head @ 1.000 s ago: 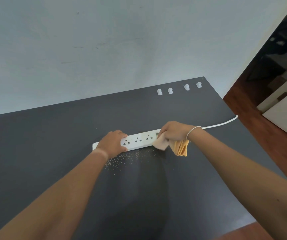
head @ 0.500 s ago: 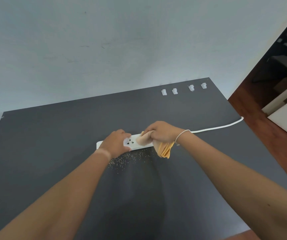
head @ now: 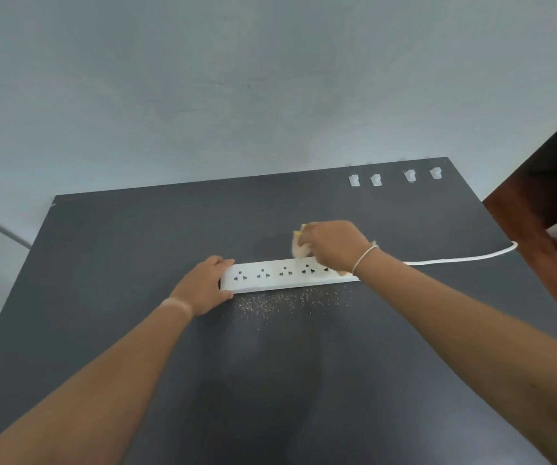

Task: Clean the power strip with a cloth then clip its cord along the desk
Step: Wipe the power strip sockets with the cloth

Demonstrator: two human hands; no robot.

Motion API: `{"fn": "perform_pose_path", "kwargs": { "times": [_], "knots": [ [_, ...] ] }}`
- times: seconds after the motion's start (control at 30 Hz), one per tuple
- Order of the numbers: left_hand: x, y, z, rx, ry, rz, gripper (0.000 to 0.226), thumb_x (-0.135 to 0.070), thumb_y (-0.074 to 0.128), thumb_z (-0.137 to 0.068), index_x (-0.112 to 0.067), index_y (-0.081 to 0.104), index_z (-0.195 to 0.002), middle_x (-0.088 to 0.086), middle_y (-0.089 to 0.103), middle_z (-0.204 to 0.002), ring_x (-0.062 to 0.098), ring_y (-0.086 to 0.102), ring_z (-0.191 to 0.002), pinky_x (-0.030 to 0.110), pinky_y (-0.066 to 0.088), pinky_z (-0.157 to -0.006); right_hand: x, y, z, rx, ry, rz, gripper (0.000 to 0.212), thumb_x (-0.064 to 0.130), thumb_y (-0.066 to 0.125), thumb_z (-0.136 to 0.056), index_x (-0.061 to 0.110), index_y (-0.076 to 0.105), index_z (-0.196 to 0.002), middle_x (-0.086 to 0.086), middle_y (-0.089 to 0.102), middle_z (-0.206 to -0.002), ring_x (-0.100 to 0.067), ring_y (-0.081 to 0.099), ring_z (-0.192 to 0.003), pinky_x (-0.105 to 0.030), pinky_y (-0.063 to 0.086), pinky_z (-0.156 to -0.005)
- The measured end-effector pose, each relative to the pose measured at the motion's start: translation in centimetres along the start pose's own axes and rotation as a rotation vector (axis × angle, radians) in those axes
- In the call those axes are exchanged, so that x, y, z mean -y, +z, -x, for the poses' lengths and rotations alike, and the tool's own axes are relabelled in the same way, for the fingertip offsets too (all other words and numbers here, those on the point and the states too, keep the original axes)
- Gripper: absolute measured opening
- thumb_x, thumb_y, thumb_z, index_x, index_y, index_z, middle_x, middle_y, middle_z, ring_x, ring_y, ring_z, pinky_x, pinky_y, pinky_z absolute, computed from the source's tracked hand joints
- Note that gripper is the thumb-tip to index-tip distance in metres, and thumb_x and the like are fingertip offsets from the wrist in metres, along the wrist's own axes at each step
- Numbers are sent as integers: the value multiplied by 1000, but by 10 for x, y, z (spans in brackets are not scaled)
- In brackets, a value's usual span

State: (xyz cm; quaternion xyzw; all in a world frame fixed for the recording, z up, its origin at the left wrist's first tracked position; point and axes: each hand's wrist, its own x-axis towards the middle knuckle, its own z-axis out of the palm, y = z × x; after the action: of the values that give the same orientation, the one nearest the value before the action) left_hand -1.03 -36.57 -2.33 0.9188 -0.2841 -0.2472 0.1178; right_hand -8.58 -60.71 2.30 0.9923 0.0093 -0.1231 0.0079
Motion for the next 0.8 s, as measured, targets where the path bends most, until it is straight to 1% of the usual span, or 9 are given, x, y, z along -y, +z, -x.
{"fn": "perform_pose_path", "kwargs": {
  "times": [0.07,0.17,0.23,0.33,0.47,0.57,0.63,0.73,0.8],
  "knots": [
    [2,1,-1,-5,-1,26,70,-24,63,-84,-16,29,-146,1,35,-147,20,40,-132,31,35,-108,27,4,-14,-17,-145,-35,51,-2,40,-84,28,53,-123,6,45,-144,-26,63,-106,-34,49,-72],
    [6,2,0,-14,-7,48,71,-24,65,-84,-15,31,-145,1,35,-147,20,38,-133,29,33,-108,56,21,-25,55,-282,6,50,-1,43,-85,28,51,-125,6,47,-140,-26,62,-103,-32,48,-70],
    [7,2,-1,-22,-5,73,71,-23,67,-83,-16,33,-144,1,36,-147,19,37,-134,28,31,-108,48,22,-21,95,-261,42,45,0,46,-84,26,56,-119,6,52,-135,-25,63,-102,-37,54,-75],
    [9,3,-1,-39,-6,126,69,-21,68,-81,-15,36,-142,0,40,-144,18,39,-132,27,32,-107,19,4,-13,151,-139,115,37,7,41,-84,22,66,-107,1,63,-119,-25,63,-103,-37,54,-79],
    [10,3,-1,-46,-8,126,68,-23,69,-80,-17,40,-140,0,42,-142,21,40,-130,30,33,-106,34,-7,-23,47,-180,31,44,2,41,-85,26,60,-118,3,57,-130,-24,61,-109,-37,54,-82],
    [12,3,-3,-50,-10,103,63,-26,72,-77,-18,46,-134,1,48,-133,25,43,-124,32,37,-102,81,10,-40,62,-336,49,47,2,46,-86,29,48,-126,3,49,-139,-25,62,-106,-35,52,-70],
    [13,3,-3,-51,-5,107,63,-26,73,-77,-18,46,-134,0,48,-133,26,44,-123,32,37,-102,85,20,-41,89,-341,66,47,2,46,-87,28,48,-127,6,46,-141,-27,64,-102,-32,46,-64],
    [14,4,-2,-49,-13,147,68,-25,70,-79,-19,40,-139,-1,44,-140,23,39,-128,32,33,-107,44,18,-22,81,-274,23,48,5,41,-86,30,55,-124,10,46,-143,-19,58,-116,-33,48,-81],
    [13,5,-1,-54,-6,157,68,-24,70,-79,-19,40,-140,-1,43,-141,22,38,-129,32,32,-107,7,8,-4,145,-148,62,46,6,41,-84,31,60,-117,9,54,-134,-18,57,-117,-33,47,-88]
  ]
}}
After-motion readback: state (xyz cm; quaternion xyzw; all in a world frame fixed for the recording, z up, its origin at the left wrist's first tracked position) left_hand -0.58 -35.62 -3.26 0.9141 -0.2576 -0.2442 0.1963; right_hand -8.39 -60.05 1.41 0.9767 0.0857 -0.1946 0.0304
